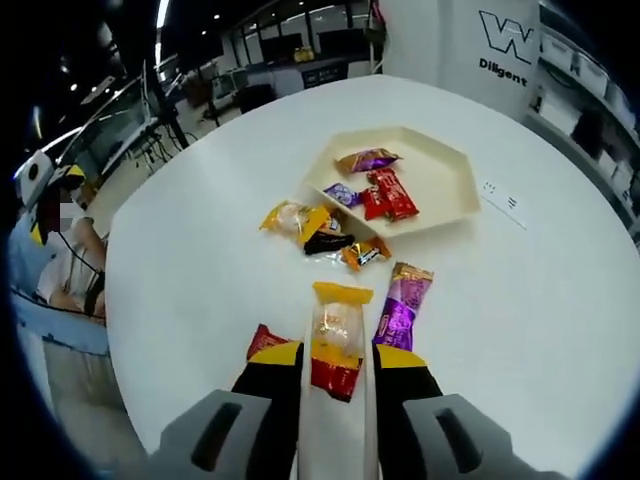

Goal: Place the target food into the container with the food tongs after gripping and lifting it, then release it inside without dropping or visibly crushing the food.

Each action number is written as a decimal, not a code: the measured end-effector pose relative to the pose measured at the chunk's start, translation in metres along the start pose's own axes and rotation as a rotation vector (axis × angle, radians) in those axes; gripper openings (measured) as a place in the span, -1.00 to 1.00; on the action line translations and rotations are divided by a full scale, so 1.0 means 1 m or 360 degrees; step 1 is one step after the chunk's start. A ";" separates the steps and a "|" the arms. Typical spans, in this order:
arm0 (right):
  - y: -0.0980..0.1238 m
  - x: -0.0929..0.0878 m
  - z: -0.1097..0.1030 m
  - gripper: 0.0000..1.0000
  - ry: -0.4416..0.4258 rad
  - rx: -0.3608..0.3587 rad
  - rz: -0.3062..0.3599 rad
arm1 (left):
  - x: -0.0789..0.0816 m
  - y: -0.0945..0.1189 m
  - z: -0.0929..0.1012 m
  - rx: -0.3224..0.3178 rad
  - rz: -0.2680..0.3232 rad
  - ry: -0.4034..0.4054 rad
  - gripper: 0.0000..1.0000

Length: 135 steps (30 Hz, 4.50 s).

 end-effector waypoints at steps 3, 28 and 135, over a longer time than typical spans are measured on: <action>0.000 -0.002 -0.001 -0.60 -0.0017 0.0002 -0.0016 | -0.001 -0.001 0.000 -0.0006 0.0007 0.0004 0.06; -0.001 -0.001 -0.012 -0.78 0.0183 -0.0094 0.0012 | 0.000 0.002 -0.001 -0.0003 0.0018 0.0000 0.06; 0.017 0.003 -0.031 -0.68 0.0448 0.0156 0.0047 | 0.003 -0.003 -0.003 -0.0004 0.0016 0.0005 0.02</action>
Point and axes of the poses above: the point that each gripper's makers call its tool centre point, and the gripper's own axes: y roughly backward along the fingers, z roughly to its right, x roughly out of its top, the point moved 6 cm from there along y, roughly backward along the fingers, and after that the axes turned 5 degrees about -x, right-handed, at the moved point
